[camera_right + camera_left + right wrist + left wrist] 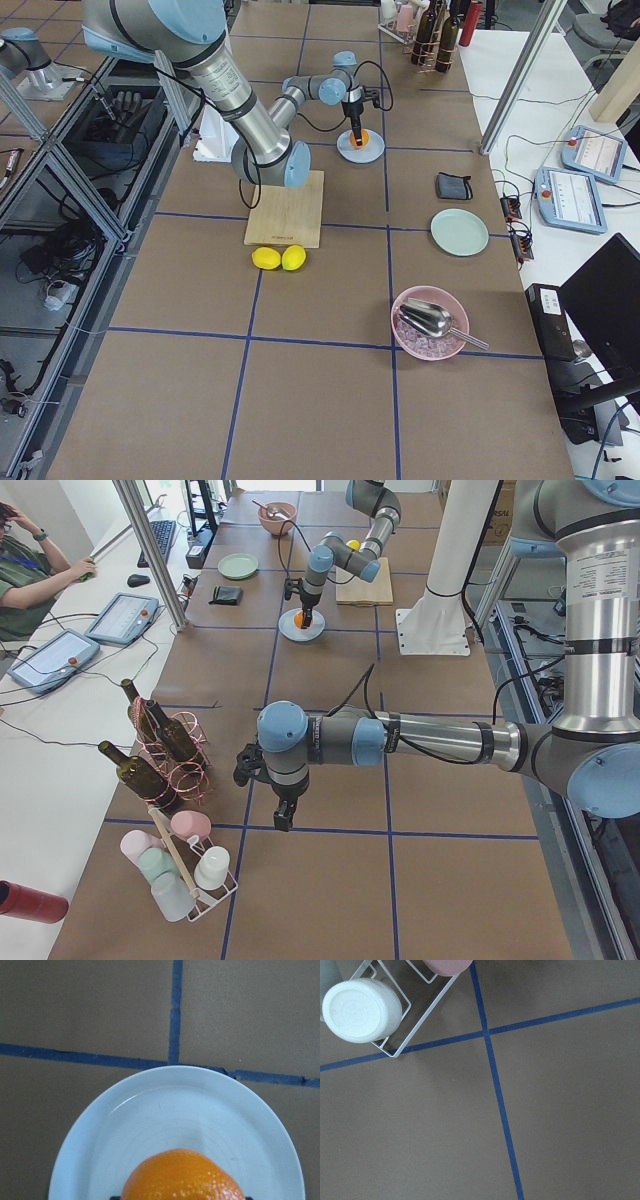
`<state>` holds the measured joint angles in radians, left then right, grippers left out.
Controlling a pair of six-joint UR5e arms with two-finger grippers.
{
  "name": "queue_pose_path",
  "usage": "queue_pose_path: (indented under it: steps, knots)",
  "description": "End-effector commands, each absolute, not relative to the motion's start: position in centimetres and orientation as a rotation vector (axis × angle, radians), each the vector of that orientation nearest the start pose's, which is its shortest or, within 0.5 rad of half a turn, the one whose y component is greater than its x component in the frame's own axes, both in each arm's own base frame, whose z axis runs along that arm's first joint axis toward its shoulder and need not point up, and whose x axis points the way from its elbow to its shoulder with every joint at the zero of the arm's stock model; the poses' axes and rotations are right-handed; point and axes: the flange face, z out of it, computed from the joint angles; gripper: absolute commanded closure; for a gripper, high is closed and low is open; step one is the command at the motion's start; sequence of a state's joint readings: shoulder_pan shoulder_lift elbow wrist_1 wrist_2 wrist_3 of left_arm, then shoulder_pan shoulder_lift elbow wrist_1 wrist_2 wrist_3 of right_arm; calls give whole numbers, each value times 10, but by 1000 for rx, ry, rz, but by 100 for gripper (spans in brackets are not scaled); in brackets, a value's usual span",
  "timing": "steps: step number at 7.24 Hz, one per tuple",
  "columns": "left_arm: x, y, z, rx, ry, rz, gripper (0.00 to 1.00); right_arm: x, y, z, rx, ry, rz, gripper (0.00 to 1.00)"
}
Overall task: Pick orange to plate
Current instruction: 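Carry the orange with the right gripper over the light blue plate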
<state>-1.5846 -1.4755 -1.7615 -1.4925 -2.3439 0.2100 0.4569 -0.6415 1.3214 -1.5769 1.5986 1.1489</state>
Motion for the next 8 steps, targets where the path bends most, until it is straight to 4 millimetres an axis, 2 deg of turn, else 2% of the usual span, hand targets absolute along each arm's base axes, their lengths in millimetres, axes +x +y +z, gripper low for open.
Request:
queue_pose_path:
  steps: [1, 2, 3, 4, 5, 6, 7, 8]
  knots:
    - [-70, -451, 617, 104, 768, 194, 0, -651, -466, 195, 269, -597, 29, 74]
    - [-70, -452, 616, 106, 767, 193, 0, -651, -466, 193, 270, -599, 29, 48]
    - [-70, -452, 616, 106, 767, 193, 0, -651, -466, 192, 270, -602, 30, 5]
    - [-70, -452, 616, 106, 767, 193, 0, -650, -467, 190, 273, -606, 32, 0]
    - [-70, -452, 616, 107, 767, 195, 0, -648, -469, 189, 275, -608, 31, 0]
    - [-70, -452, 616, 107, 767, 195, 0, -635, -479, 182, 282, -624, 29, 0]
    - [-70, -451, 618, 103, 768, 193, 0, -604, -503, 167, 275, -664, 29, 0]
    - [-70, -444, 625, 88, 769, 187, 0, -556, -534, 161, 254, -713, -2, 0]
